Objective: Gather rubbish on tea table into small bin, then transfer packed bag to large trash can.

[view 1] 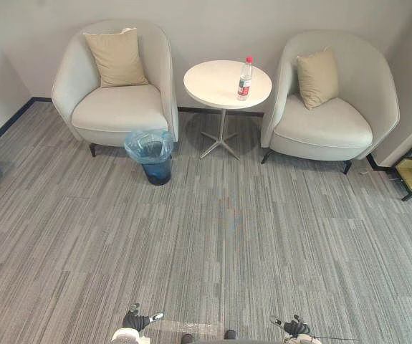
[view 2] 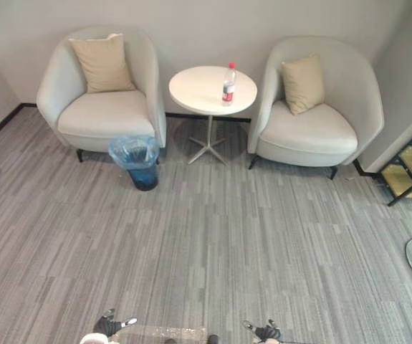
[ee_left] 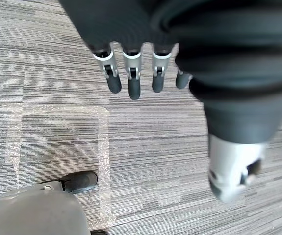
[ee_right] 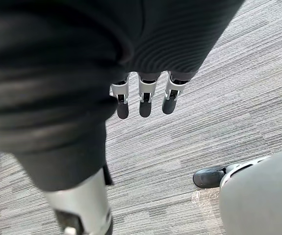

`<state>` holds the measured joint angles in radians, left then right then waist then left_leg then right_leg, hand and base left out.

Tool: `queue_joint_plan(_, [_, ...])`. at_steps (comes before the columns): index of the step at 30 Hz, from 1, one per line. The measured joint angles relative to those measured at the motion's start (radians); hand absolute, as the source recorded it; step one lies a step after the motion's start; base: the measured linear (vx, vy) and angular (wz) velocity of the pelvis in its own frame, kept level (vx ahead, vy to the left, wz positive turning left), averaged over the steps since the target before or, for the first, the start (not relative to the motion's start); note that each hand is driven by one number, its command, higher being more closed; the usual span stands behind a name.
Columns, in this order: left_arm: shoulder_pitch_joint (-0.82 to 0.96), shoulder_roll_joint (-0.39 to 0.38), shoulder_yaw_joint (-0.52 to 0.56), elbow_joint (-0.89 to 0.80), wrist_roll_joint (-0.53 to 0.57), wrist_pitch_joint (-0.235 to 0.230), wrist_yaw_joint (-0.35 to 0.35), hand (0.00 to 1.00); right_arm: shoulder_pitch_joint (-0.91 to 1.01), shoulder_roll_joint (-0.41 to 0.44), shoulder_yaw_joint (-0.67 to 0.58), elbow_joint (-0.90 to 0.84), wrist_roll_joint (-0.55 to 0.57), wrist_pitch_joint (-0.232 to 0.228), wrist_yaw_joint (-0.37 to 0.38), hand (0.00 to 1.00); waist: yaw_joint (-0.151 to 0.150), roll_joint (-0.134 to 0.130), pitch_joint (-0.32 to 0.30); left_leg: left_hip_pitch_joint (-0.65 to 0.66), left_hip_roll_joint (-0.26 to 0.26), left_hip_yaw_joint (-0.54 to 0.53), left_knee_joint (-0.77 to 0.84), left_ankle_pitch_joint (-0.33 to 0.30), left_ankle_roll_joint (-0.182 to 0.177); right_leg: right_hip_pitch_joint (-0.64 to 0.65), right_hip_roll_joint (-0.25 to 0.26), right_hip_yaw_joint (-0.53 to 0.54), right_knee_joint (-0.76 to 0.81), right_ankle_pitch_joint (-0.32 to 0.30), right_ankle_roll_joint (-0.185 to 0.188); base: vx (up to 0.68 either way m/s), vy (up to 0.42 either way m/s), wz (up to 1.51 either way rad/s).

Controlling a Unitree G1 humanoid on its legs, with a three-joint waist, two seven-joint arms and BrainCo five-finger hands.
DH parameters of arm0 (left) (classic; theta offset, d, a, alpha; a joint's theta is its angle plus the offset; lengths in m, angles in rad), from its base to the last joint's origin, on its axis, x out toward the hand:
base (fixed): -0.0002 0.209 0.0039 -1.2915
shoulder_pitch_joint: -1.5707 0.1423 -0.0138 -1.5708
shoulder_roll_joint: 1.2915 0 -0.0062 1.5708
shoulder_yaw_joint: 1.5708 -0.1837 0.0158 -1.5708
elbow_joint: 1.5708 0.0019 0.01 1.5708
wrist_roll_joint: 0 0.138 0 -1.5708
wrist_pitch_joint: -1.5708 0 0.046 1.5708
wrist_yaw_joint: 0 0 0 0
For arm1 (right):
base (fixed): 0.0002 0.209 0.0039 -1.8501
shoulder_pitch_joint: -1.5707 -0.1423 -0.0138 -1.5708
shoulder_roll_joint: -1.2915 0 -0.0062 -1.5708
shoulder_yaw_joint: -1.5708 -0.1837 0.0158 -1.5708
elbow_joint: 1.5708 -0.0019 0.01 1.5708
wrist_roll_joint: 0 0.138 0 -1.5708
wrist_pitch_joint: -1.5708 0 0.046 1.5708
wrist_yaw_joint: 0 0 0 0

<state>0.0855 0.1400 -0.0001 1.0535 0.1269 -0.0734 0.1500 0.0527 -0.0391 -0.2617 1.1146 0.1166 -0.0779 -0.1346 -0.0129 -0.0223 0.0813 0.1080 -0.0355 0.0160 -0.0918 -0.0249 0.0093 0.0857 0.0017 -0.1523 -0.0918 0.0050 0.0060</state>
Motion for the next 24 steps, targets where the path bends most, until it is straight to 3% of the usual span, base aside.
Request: queue_joint_plan(24, [-0.021, 0.008, -0.024, 0.003, 0.009, 0.011, -0.020, 0.00, -0.002, 0.000, 0.011, 0.000, 0.024, 0.009, 0.018, 0.00, -0.001, -0.007, 0.005, -0.003, 0.007, 0.009, 0.005, -0.007, -0.009, 0.000, 0.006, 0.010, -0.004, -0.001, 0.000, 0.00, 0.000, 0.00])
